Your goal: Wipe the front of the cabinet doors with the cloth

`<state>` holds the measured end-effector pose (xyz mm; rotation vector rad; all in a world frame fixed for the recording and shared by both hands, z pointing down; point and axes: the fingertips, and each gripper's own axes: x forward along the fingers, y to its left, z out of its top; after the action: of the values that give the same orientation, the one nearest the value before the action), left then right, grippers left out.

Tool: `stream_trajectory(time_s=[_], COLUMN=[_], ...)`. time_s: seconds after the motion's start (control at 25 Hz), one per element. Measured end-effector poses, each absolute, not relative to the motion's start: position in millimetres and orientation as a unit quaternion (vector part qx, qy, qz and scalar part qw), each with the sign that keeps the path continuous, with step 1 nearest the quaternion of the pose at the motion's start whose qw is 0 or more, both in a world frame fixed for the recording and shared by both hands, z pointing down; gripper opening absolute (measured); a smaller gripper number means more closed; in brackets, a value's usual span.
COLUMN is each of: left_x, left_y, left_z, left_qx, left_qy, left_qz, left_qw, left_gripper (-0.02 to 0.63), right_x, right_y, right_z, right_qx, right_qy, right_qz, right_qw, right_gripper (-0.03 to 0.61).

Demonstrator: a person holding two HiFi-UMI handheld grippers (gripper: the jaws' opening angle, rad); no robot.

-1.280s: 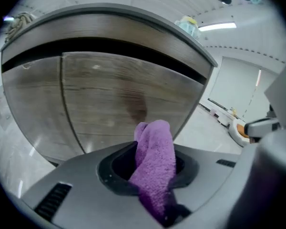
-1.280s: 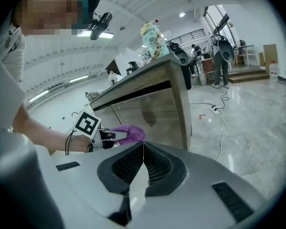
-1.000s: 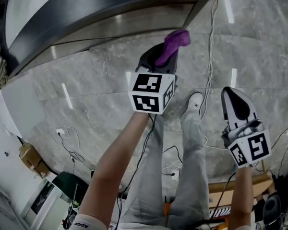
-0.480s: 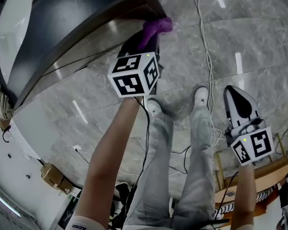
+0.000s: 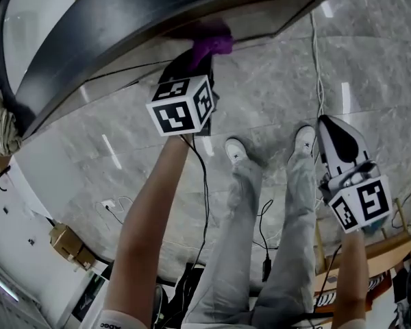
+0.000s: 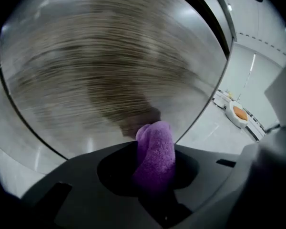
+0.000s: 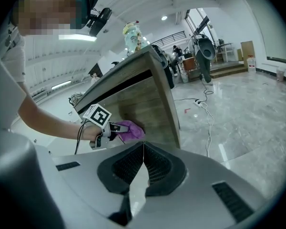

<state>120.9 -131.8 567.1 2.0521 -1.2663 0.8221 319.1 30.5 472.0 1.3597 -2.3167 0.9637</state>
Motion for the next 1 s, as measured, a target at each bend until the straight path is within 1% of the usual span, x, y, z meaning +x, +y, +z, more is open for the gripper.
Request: stream_trajectory(time_s=[0.36,0.52,0.64,0.72,0.8,1.0], left_x=[3.2,-47.4,-70.7,-68.8,-52.1,38.7], left_y=[-131.6,-125.9,-117.3,-105.2,-90.0,-60.3], left_z=[571.9,570.2,566.4,567.6,572.0,593.3], left_qx=[0.735,0.708,0.687,0.681,0.683,0.712], left_qy=[-0.525,-0.563,-0.592,-0.597,-0.589,-0.536], left_qz=[0.31,0.314,0.303,0.304,0.311,0.338], left_qw=[0.296,0.287,0.292,0.297,0.301,0.302], left_gripper=[0.1,0.1,0.1,0.1,0.1,0.1], right_x=[231.4,213.9,213.4,218.7,226.3,261.0], right_y=[26.6,30.8,31.9,33.4,34.3,36.2], right_z=[479.3,481.0,482.1,482.5,481.0,476.4], right_qx=[0.426,0.403,0.392,0.386,0.381,0.371], right_qy=[-0.828,-0.838,-0.844,-0.845,-0.848,-0.854], right_qz=[0.329,0.328,0.326,0.327,0.327,0.323], right_qw=[0.157,0.165,0.169,0.17,0.169,0.169], right_gripper=[0.026,0.026,0.026,0.026,0.026,0.026])
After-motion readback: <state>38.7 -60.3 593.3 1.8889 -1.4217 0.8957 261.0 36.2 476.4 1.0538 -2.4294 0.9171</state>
